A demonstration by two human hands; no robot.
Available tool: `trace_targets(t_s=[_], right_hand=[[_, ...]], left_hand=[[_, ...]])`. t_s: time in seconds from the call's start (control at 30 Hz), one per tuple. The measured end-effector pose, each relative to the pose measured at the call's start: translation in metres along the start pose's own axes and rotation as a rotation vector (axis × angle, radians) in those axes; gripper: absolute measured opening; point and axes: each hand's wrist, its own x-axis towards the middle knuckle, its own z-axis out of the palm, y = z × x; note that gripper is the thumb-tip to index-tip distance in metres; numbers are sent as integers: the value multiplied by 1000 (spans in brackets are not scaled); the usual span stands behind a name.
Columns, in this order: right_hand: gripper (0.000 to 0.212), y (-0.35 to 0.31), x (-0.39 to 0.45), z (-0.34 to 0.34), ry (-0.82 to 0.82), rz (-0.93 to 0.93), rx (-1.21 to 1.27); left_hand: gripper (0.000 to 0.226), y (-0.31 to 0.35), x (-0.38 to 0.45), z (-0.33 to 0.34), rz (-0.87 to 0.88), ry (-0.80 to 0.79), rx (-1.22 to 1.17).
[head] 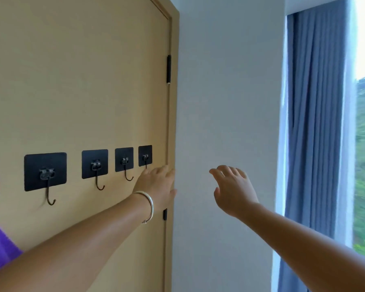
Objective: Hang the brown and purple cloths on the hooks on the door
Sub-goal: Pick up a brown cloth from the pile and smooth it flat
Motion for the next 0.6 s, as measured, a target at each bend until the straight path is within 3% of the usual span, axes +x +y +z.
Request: trace_targets(t_s=[0.6], right_hand=[[47,132,-202,-173,-181,471,-503]], left_hand=[[64,253,13,-40,501,96,-416]])
